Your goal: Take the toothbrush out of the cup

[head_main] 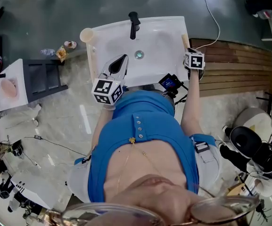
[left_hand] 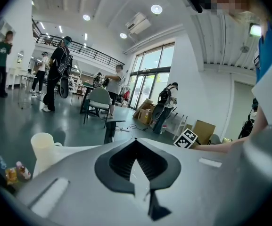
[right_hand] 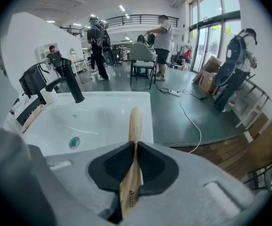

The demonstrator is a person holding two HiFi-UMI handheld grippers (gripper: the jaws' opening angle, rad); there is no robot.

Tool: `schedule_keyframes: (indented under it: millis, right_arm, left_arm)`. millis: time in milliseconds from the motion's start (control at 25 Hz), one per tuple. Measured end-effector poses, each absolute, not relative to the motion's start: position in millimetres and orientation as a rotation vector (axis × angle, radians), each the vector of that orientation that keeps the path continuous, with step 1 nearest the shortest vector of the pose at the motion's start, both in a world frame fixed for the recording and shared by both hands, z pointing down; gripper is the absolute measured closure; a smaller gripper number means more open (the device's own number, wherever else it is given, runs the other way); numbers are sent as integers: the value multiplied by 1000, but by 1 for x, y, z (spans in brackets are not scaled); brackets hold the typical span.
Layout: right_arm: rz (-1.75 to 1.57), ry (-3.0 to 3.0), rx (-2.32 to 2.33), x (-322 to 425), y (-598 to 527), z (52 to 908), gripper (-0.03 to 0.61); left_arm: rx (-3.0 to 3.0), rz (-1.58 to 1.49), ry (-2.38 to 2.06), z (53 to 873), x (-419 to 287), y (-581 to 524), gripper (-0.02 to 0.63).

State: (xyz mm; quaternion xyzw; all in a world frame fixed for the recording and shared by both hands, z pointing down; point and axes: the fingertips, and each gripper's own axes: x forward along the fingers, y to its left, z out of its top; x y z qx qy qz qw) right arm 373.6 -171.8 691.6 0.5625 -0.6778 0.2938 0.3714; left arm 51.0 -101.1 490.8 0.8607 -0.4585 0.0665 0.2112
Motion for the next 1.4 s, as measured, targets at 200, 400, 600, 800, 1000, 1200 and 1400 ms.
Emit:
schedule_keyframes:
  millis: [200, 400, 600, 800, 1000, 1200, 1400]
  right_arm:
    - [746, -1714, 1428, 374, -168, 701, 552]
    - [728, -1712, 1432, 372, -170, 701, 540]
    - [722, -1709, 1439, 373, -170, 698, 529]
    - [718, -1707, 1438, 372, -168, 694, 517]
    - [712, -1713, 1460, 371, -169, 688, 505]
    - [701, -1729, 1474, 369, -169, 679, 497]
    - [693, -1741, 1477, 366, -168, 671, 495]
  left_arm:
    - [2392, 186, -1259, 493, 52, -99, 612]
    - [2388, 184, -1257, 492, 50, -98, 612]
    - [2387, 178, -1250, 492, 49, -98, 612]
    - [2388, 173, -1244, 490, 46, -96, 612]
    - [2389, 168, -1238, 493, 43, -97, 612]
    - [2394, 169, -1229, 492, 42, -96, 612]
    - [2380, 181, -1220, 496, 39, -96, 612]
